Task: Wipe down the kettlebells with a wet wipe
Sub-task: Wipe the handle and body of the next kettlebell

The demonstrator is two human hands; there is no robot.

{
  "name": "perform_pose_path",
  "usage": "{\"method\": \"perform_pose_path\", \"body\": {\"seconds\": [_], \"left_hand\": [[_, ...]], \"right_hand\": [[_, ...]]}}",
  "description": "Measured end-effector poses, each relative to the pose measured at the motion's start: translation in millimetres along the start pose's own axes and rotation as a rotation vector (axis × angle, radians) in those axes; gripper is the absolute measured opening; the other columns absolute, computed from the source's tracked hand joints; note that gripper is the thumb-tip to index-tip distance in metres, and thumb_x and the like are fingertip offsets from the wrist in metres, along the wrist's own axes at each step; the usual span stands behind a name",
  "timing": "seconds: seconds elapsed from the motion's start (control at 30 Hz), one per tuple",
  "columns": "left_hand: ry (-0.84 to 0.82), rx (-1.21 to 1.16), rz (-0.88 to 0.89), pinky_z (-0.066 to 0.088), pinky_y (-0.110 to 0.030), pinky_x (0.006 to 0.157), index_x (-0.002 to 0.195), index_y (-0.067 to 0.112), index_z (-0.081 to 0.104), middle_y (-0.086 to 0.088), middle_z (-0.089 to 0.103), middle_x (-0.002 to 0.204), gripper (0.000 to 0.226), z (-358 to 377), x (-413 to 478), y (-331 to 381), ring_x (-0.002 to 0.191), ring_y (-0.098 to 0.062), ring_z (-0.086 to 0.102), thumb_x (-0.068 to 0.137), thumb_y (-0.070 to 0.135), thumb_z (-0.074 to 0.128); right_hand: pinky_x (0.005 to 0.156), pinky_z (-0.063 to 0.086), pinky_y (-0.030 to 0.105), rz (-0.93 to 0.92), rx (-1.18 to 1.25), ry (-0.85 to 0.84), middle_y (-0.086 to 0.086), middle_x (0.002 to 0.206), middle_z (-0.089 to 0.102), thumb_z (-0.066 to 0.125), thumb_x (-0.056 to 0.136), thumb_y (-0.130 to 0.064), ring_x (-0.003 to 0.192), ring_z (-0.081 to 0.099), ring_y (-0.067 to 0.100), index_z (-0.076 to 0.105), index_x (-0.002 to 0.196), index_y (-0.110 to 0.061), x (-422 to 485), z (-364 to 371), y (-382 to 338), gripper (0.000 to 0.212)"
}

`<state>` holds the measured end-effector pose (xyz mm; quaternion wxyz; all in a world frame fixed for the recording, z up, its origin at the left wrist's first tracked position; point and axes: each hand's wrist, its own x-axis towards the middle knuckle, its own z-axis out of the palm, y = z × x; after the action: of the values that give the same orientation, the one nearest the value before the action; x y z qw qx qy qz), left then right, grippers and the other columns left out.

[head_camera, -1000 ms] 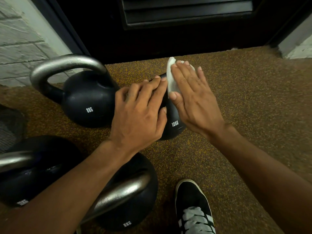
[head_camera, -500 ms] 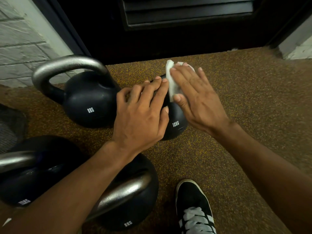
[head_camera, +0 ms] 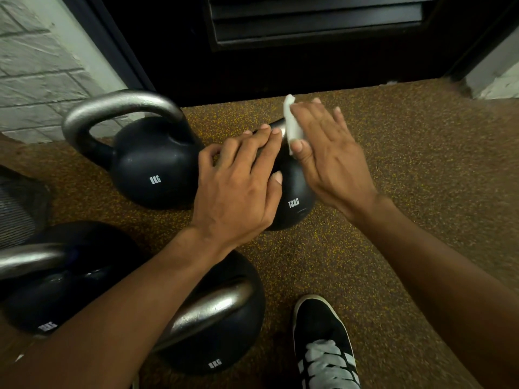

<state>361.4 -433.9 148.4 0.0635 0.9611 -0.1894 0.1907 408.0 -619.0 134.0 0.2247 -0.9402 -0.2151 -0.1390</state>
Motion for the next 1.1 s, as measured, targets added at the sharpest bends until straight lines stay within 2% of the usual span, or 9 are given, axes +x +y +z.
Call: {"method": "perform_pose_path", "body": {"seconds": [0.13,0.23,0.37,0.4,0.5,0.6,0.67,0.8,1.1], "left_hand": [[-0.006,-0.053,0.001,0.040,-0.050,0.100,0.150,0.011,0.048,-0.006,0.053,0.150,0.058,-2.1,0.5,-0.2,0.129,-0.026,0.053,0.105,0.044,0.033],[0.013,-0.077,-0.009,0.040,-0.051,0.099,0.149,0.011,0.050,-0.006,0.054,0.149,0.059,-2.5,1.9,-0.1,0.128,-0.027,0.054,0.108,0.044,0.023],[0.024,-0.163,-0.011,0.040,-0.051,0.099,0.147,0.013,0.053,-0.005,0.057,0.146,0.055,-1.8,1.5,-2.1,0.126,-0.027,0.054,0.108,0.040,0.025],[0.013,-0.168,-0.009,0.039,-0.051,0.099,0.146,0.013,0.054,-0.004,0.056,0.146,0.054,-1.4,0.8,-3.2,0.127,-0.027,0.053,0.107,0.039,0.029],[0.002,-0.171,-0.005,0.039,-0.050,0.100,0.148,0.013,0.052,-0.005,0.055,0.148,0.053,-0.8,0.3,-6.2,0.130,-0.026,0.051,0.105,0.038,0.034],[0.008,-0.180,-0.002,0.038,-0.049,0.099,0.150,0.011,0.049,-0.007,0.054,0.149,0.057,-1.1,0.1,-6.5,0.129,-0.026,0.051,0.105,0.040,0.031],[0.007,-0.192,-0.003,0.039,-0.051,0.099,0.150,0.009,0.049,-0.009,0.054,0.149,0.061,-2.0,-0.4,-6.3,0.128,-0.028,0.053,0.105,0.044,0.027],[0.021,-0.180,-0.006,0.040,-0.051,0.099,0.150,0.009,0.049,-0.009,0.054,0.148,0.061,-1.5,0.2,-4.5,0.127,-0.028,0.054,0.106,0.044,0.026],[0.011,-0.168,-0.029,0.039,-0.049,0.096,0.149,0.011,0.050,-0.007,0.056,0.146,0.065,-1.0,2.2,-3.0,0.122,-0.026,0.055,0.102,0.049,0.027]], "right_hand": [[0.126,0.016,0.049,0.023,-0.015,-0.049,0.015,0.162,0.034,0.022,0.108,-0.047,0.154,0.022,0.028,0.035,0.155,-0.004,-9.7,0.2,-18.0,0.065],[0.127,0.015,0.041,0.324,0.219,-0.033,0.011,0.169,0.014,0.023,0.108,-0.046,0.157,0.008,0.020,0.021,0.161,-0.009,-14.1,1.0,-49.7,0.065],[0.106,0.020,-0.001,0.671,0.688,-0.006,0.001,0.170,0.005,0.029,0.108,-0.049,0.142,0.020,-0.009,0.020,0.161,-0.014,0.6,-11.5,-81.7,0.064],[0.101,0.022,-0.002,0.743,0.813,0.000,0.001,0.170,0.011,0.033,0.105,-0.056,0.135,0.029,-0.012,0.023,0.160,-0.014,6.9,-13.2,-84.6,0.070],[0.109,0.046,0.036,0.993,1.232,0.022,0.010,0.152,0.050,0.048,0.079,-0.084,0.125,0.062,0.017,0.041,0.152,-0.012,21.4,-18.1,-91.2,0.103],[0.083,0.062,0.034,1.109,1.574,0.145,0.021,0.113,0.073,0.043,0.098,-0.066,0.093,0.076,0.021,0.060,0.125,-0.001,22.0,-28.9,-89.3,0.072],[0.074,0.061,0.026,1.135,1.686,0.170,0.018,0.111,0.073,0.035,0.103,-0.060,0.085,0.076,0.016,0.048,0.135,-0.003,19.3,-32.1,-84.5,0.067],[0.124,0.026,0.047,1.176,1.973,0.240,0.024,0.158,0.036,0.030,0.099,-0.069,0.146,0.039,0.032,0.019,0.158,0.000,19.0,-37.3,-75.8,0.091],[0.121,0.027,0.054,1.093,2.357,0.161,0.029,0.135,0.060,0.028,0.087,-0.085,0.134,0.052,0.041,0.046,0.143,0.006,19.9,-6.7,-48.7,0.108]]}}
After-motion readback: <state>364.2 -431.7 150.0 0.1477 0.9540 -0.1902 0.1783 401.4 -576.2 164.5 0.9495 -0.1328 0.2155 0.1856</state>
